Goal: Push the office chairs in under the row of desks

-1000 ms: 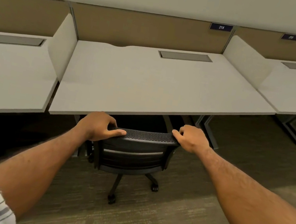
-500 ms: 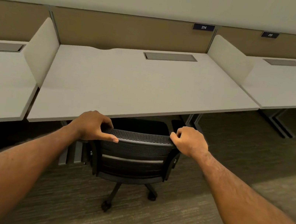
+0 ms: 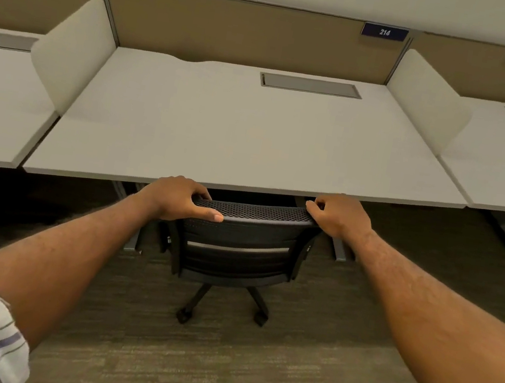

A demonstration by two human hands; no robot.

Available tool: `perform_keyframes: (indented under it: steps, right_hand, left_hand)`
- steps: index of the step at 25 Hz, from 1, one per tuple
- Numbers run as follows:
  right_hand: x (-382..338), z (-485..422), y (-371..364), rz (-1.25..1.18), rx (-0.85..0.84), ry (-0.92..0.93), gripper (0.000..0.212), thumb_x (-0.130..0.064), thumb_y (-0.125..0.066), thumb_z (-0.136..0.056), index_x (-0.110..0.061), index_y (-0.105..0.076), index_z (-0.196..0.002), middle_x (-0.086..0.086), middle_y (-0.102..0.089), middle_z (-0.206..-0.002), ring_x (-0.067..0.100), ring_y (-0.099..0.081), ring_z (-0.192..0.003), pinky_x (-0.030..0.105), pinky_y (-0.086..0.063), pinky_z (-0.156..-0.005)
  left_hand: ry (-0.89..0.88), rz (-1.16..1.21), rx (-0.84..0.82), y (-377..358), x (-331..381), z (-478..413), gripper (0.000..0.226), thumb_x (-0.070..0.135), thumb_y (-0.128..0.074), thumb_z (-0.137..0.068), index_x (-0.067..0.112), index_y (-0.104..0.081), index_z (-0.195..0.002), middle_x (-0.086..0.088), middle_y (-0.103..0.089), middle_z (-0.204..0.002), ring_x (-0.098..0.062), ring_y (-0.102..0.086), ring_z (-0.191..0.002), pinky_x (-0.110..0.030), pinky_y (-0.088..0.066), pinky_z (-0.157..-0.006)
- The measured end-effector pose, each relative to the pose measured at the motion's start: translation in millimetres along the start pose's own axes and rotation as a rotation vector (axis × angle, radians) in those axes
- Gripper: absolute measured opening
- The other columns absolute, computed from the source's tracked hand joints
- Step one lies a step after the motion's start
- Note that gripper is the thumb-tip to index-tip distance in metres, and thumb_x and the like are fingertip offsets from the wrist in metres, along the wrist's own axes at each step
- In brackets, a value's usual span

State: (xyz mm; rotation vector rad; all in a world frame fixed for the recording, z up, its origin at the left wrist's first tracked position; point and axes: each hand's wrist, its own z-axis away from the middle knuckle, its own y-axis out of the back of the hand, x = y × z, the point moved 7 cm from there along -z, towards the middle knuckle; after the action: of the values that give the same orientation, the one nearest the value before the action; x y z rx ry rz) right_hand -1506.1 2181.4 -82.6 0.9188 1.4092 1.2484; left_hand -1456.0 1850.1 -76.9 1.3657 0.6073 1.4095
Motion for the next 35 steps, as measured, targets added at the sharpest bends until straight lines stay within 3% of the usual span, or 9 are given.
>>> perform_keyframes:
  steps: [5,11,15,23,26,29,32,35]
  right_hand:
    - [27,-39,7,0.014,-0.005,0.046,0.049,-0.058,-0.041,-0.096,-0.023,-0.063,-0.070,-0.004,-0.063,-0.070,0.019,-0.059,-0.070,0.034,-0.043,-0.065]
    - [50,-69,11,0.072,-0.054,0.016,0.047,-0.057,-0.038,-0.101,-0.024,-0.068,-0.086,-0.003,-0.066,-0.082,0.019,-0.060,-0.080,0.037,-0.050,-0.075]
    - [62,-85,12,0.063,-0.002,0.009,0.045,-0.056,-0.039,-0.102,-0.026,-0.065,-0.082,-0.005,-0.064,-0.077,0.019,-0.060,-0.078,0.035,-0.048,-0.072]
    - [74,-99,11,0.064,0.004,0.018,0.055,-0.066,-0.031,-0.093,-0.027,-0.071,-0.091,-0.003,-0.071,-0.089,0.015,-0.060,-0.079,0.035,-0.047,-0.071]
    - [70,-93,15,-0.003,0.050,0.048,0.056,-0.066,-0.038,-0.097,-0.026,-0.069,-0.120,-0.001,-0.071,-0.121,0.019,-0.063,-0.106,0.040,-0.052,-0.089]
    - [66,-83,24,-0.069,0.098,0.120,0.077,-0.076,-0.036,-0.094,-0.024,-0.048,-0.148,0.001,-0.053,-0.151,0.023,-0.050,-0.135,0.046,-0.041,-0.109]
    - [57,-69,30,-0.054,0.144,0.204,0.082,-0.075,-0.040,-0.094,-0.021,-0.038,-0.155,0.007,-0.040,-0.161,0.027,-0.039,-0.145,0.048,-0.029,-0.120]
    - [46,-53,31,-0.106,0.218,0.262,0.079,-0.065,-0.053,-0.096,-0.019,-0.034,-0.157,0.010,-0.029,-0.167,0.029,-0.029,-0.151,0.052,-0.020,-0.124]
  left_hand:
    - [0.036,0.001,0.014,8,12,-41,0.107,0.104,-0.043,-0.048,0.030,-0.069,-0.120,0.009,-0.069,-0.119,-0.013,-0.060,-0.106,-0.036,-0.047,-0.089]
    - [0.028,0.004,-0.007,14,21,-81,0.107,0.107,-0.040,-0.045,0.033,-0.070,-0.116,0.012,-0.070,-0.115,-0.012,-0.061,-0.103,-0.037,-0.049,-0.090]
    - [0.014,-0.004,-0.002,20,24,-102,0.103,0.104,-0.042,-0.048,0.032,-0.069,-0.117,0.012,-0.070,-0.114,-0.011,-0.061,-0.101,-0.034,-0.049,-0.086]
    - [0.007,-0.018,0.020,19,21,-118,0.102,0.105,-0.043,-0.049,0.031,-0.072,-0.113,0.012,-0.071,-0.110,-0.009,-0.063,-0.098,-0.033,-0.050,-0.084]
    - [0.035,-0.140,0.009,22,24,-116,0.109,0.108,-0.031,-0.052,0.029,-0.070,-0.116,0.009,-0.068,-0.124,-0.013,-0.060,-0.112,-0.038,-0.048,-0.096]
    - [0.025,-0.353,0.030,26,32,-110,0.122,0.107,-0.017,-0.056,0.026,-0.061,-0.135,0.001,-0.055,-0.147,-0.018,-0.048,-0.135,-0.042,-0.036,-0.112]
    - [0.081,-0.394,0.179,28,39,-86,0.111,0.099,-0.019,-0.071,0.026,-0.043,-0.151,-0.005,-0.033,-0.164,-0.022,-0.024,-0.153,-0.048,-0.018,-0.123]
    - [0.133,-0.393,0.341,22,50,-48,0.097,0.089,-0.024,-0.085,0.024,-0.033,-0.157,-0.008,-0.023,-0.168,-0.026,-0.016,-0.155,-0.051,-0.016,-0.124]
